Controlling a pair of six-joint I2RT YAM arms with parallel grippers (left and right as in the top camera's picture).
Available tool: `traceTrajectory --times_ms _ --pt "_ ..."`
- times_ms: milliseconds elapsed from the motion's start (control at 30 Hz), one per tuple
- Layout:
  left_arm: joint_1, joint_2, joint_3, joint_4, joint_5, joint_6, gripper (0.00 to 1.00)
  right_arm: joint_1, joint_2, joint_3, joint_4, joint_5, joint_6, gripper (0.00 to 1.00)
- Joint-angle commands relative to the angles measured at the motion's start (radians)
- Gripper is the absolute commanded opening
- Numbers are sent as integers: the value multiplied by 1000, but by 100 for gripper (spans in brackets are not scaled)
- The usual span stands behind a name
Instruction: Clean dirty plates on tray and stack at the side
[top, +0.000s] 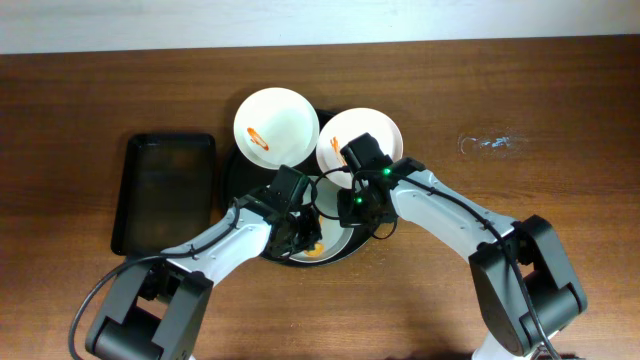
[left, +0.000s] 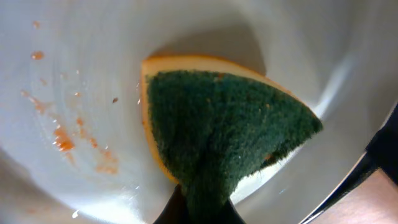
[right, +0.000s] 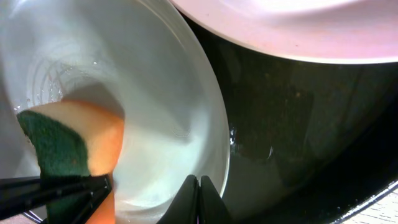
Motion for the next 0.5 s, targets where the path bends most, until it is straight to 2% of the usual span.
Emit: traceTrajectory --times_ms 0,67,100,167,267,300,333,400,433,467 --pt "15 274 -275 -56 -375 -114 0 3 -2 -3 11 -17 1 4" --pt "34 274 -275 -52 -389 -139 0 3 -2 -3 13 -31 1 4" --pt "47 274 -275 -51 -392 -143 4 3 -2 -3 13 -31 1 4" --pt "67 274 -275 -53 -383 -143 32 3 -2 -3 12 -31 1 4" --pt "70 274 -276 -58 -372 -142 39 3 -2 -3 14 -31 1 5" --pt "70 274 -277 -61 -365 -142 33 3 -2 -3 14 -31 1 5" --pt "70 274 -278 -63 -366 -142 23 3 -2 -3 16 -31 1 5" --pt "70 274 -279 -54 -371 -143 20 3 -2 -3 19 -31 1 5" --pt "70 274 -279 -48 -378 -143 26 3 -2 -3 20 -31 1 5" --pt "70 274 -279 -46 -380 -143 40 3 -2 -3 20 -31 1 5"
